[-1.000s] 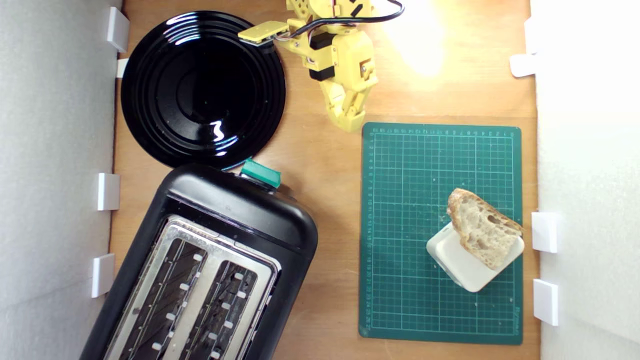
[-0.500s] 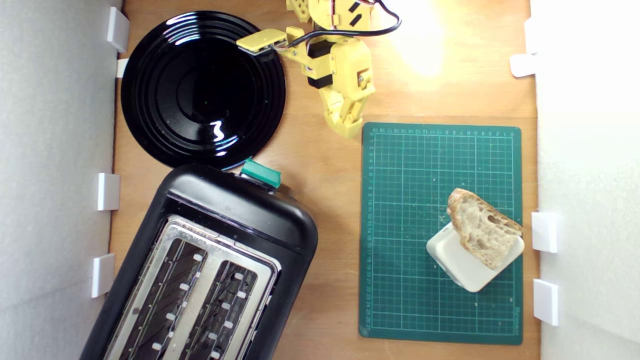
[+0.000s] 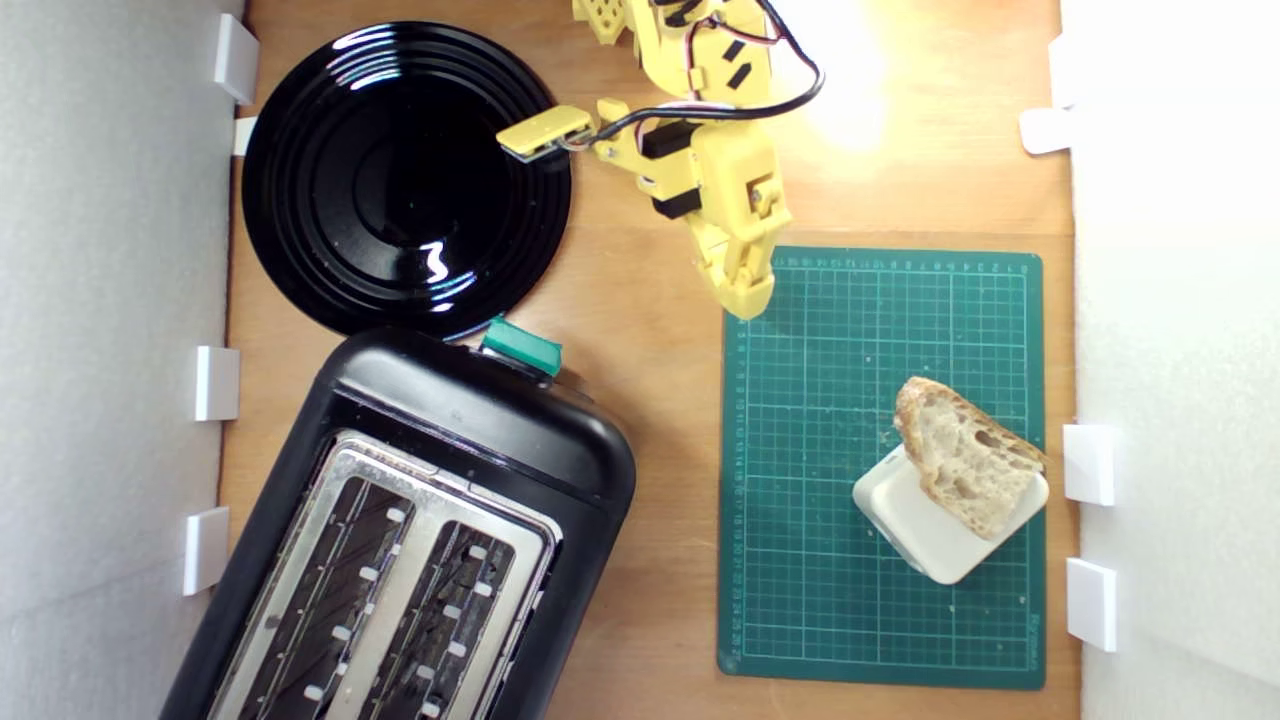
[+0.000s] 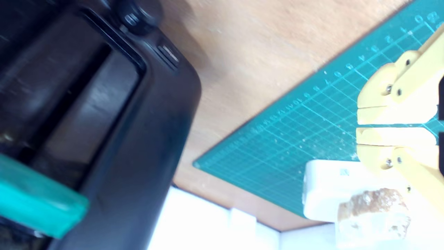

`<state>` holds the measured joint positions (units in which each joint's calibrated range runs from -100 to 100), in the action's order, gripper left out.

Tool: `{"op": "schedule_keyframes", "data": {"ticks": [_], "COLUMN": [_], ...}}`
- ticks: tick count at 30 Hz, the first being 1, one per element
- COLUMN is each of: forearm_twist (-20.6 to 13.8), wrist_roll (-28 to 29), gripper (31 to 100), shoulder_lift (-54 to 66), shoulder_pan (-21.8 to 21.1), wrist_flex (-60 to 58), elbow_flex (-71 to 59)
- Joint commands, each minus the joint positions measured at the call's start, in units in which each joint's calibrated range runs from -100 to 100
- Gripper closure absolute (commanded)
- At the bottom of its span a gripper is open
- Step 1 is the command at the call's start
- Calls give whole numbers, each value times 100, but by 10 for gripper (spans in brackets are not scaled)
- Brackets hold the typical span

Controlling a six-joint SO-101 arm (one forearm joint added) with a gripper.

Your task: Pick bread and place in toaster

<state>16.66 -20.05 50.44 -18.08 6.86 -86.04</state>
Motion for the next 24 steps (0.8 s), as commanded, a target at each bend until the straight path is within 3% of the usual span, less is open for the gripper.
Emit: {"op": "schedule_keyframes", "data": {"ticks": [1, 10, 18, 21, 24], "forearm_twist": [-25, -79, -134, -605, -1285], "wrist_roll": [15, 20, 203, 412, 757], "gripper": [987, 987, 987, 987, 987], "shoulder_lift": [-510, -1966, -3122, -3322, -3538], "shoulder_pan": [-311, -473, -1246, -1278, -1254], "wrist_flex": [-763, -2188, -3664, -4065, -4432], "elbow_flex": [283, 311, 292, 292, 283]}}
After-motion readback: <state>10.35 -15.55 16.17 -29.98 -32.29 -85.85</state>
